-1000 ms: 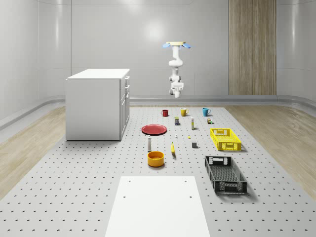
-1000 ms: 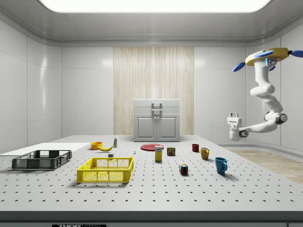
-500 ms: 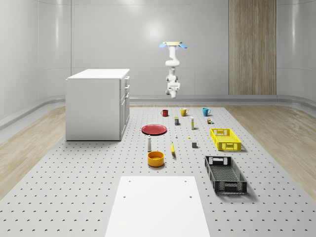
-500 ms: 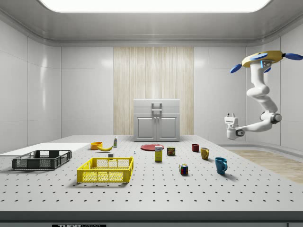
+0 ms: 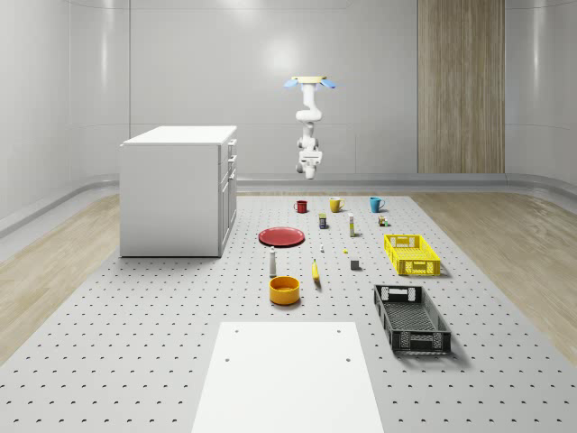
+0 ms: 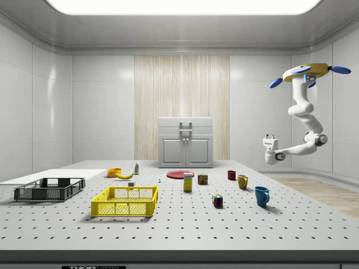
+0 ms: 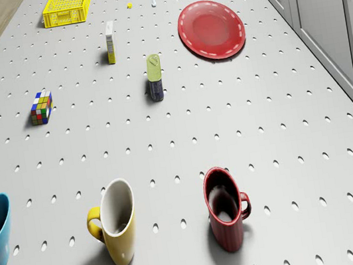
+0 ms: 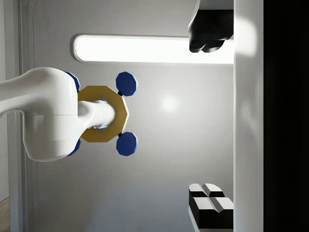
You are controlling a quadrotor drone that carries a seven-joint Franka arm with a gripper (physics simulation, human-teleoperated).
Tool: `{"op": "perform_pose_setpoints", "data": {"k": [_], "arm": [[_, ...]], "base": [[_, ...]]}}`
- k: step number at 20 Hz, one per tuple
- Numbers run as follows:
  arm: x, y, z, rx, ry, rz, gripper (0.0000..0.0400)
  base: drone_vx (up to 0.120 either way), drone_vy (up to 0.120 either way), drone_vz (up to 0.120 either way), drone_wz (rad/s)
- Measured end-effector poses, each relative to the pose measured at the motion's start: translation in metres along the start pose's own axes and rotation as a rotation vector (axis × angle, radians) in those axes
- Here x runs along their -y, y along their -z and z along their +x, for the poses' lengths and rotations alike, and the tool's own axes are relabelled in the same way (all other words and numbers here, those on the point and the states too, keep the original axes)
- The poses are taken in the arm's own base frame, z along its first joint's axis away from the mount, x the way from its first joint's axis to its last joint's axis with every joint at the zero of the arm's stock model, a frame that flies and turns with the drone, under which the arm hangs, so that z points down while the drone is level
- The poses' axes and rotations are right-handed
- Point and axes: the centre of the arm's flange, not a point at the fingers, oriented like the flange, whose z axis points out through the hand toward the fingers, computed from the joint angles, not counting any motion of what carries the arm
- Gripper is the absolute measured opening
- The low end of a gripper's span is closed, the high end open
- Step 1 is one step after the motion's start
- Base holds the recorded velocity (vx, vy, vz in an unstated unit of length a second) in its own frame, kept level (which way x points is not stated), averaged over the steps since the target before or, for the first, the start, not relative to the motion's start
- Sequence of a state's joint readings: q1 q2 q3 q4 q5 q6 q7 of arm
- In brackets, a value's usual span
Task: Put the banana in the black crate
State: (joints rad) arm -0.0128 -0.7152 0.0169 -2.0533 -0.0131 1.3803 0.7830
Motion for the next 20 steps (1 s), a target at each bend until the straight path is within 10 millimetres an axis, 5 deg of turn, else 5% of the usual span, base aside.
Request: {"op": "perform_pose_setpoints", "data": {"k": [12,20], "arm": [[0.01,-0.001,-0.012,-0.118,0.002,-0.106,0.04],[0.042,-0.021,-0.044,-0.474,0.01,-0.456,0.04]], "base": [[0.12,-0.017,0.0,0.0],[0.12,0.0,0.0,0.0]]}}
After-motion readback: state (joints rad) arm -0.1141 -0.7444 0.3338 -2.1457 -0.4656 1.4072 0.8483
